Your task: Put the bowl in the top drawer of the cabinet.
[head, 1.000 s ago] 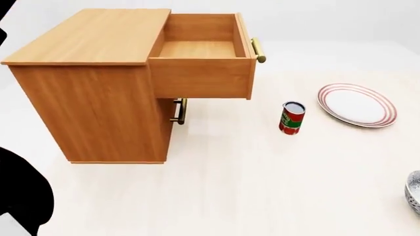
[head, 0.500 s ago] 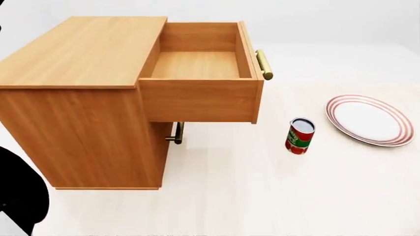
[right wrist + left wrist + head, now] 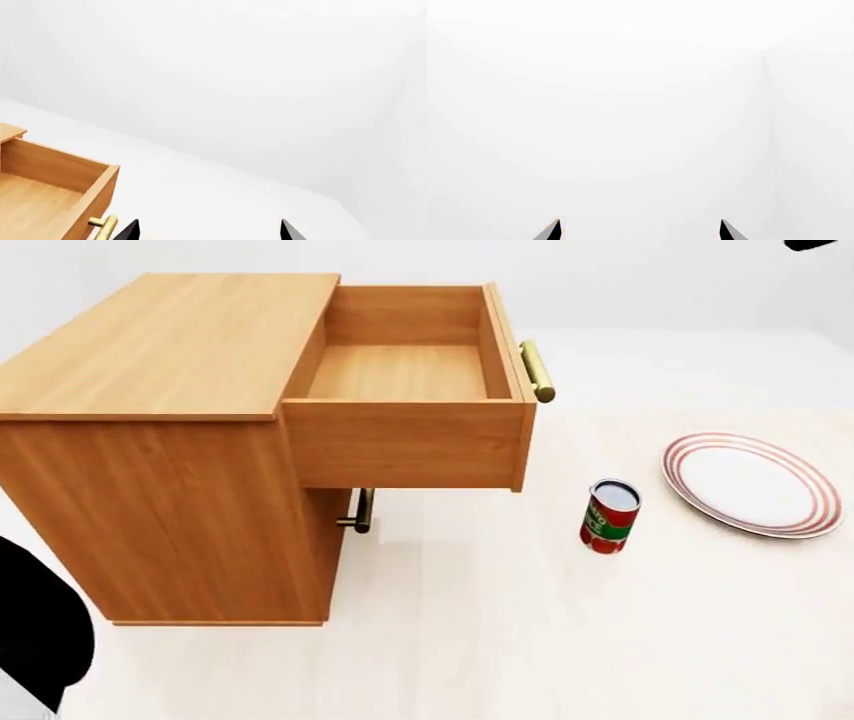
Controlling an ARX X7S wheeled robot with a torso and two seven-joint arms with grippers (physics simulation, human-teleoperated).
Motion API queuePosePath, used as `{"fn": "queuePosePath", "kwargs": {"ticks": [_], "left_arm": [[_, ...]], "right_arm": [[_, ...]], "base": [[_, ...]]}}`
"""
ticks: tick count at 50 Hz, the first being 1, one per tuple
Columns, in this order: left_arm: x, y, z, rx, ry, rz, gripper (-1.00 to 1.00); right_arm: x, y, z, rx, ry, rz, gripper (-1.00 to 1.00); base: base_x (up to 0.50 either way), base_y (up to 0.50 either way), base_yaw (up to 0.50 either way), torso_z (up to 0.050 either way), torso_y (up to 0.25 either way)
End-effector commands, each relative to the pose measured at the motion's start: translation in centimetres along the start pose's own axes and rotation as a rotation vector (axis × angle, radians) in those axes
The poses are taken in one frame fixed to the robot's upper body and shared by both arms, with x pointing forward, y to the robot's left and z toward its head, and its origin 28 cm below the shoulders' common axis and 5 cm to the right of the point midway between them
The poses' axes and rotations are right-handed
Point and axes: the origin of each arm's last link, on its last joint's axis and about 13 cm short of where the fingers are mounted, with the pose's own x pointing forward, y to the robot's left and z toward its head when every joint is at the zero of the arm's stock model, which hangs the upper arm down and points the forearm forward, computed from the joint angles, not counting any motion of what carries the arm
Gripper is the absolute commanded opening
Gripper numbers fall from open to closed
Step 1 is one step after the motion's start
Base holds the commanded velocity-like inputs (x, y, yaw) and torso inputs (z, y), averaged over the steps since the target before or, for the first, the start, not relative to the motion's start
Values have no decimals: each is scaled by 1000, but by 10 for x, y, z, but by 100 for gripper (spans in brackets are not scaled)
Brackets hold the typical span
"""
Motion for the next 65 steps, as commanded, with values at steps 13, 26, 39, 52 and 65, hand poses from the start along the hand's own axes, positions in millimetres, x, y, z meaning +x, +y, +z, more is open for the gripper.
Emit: {"fn": "queuePosePath", "kwargs": {"ticks": [13, 26, 39, 52, 65], "left_arm": [[4, 0, 4, -1, -24, -15, 100], [3, 0, 7, -9, -31, -15, 100], [0, -1, 11, -18, -32, -16, 100], [8, 1, 1, -24, -27, -12, 100], [4, -1, 5, -27, -24, -9, 100]], "right_arm": [[-42, -46, -29, -85, 502, 26, 100], [-73, -29, -57, -99, 722, 7, 100], [-89, -21, -76, -181, 875, -43, 100], [-97, -27, -108, -174, 983, -133, 100], [-84, -62, -168, -157, 1050, -119, 100]], "base": [[0, 0, 0, 0, 0], [0, 0, 0, 0, 0], [0, 0, 0, 0, 0], [0, 0, 0, 0, 0], [0, 0, 0, 0, 0]]}}
